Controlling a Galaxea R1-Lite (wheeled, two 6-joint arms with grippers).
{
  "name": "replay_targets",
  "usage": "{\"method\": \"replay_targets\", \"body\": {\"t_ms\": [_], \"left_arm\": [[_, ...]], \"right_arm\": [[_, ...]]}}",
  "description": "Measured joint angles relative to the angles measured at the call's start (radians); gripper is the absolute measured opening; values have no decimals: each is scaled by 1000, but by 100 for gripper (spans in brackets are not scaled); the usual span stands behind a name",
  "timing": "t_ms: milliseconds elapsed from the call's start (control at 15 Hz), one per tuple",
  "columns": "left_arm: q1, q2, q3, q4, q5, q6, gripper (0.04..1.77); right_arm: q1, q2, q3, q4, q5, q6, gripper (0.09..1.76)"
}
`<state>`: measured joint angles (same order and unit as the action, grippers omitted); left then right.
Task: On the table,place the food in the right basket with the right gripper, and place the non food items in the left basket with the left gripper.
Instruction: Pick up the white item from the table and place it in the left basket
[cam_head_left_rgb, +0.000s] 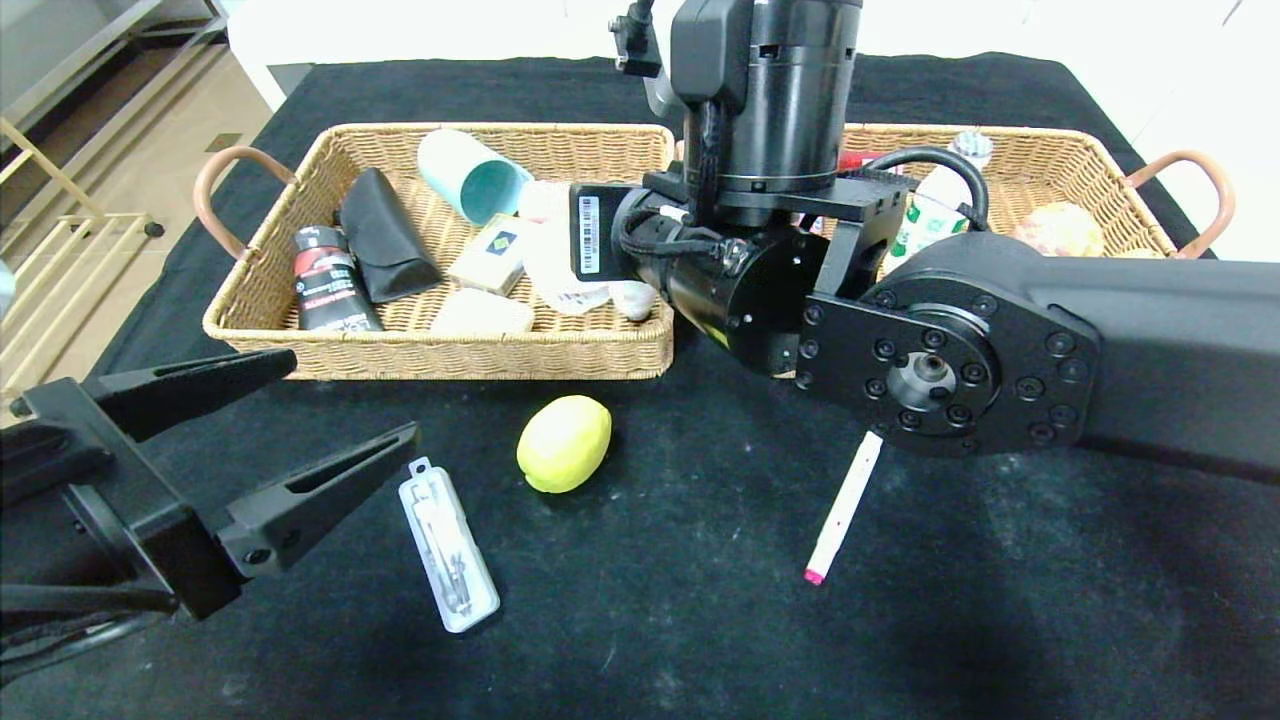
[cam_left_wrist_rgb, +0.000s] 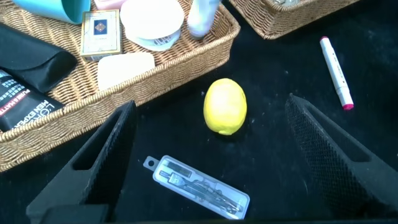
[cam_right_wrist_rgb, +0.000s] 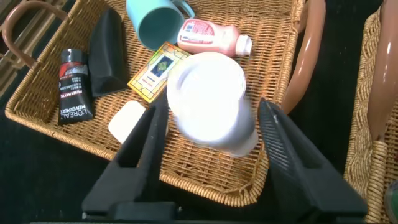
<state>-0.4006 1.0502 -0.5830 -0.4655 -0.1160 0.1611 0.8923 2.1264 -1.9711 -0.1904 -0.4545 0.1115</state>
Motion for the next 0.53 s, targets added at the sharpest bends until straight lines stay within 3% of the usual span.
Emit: {"method": "replay_targets", "body": {"t_ms": [200, 533], "left_arm": [[0, -1, -2, -1, 0, 0, 172], [1, -1, -4, -3, 0, 0, 172]], "right_arm": [[1, 0, 1, 1, 0, -5, 131], [11, -22, 14, 16, -3, -6, 149]]}}
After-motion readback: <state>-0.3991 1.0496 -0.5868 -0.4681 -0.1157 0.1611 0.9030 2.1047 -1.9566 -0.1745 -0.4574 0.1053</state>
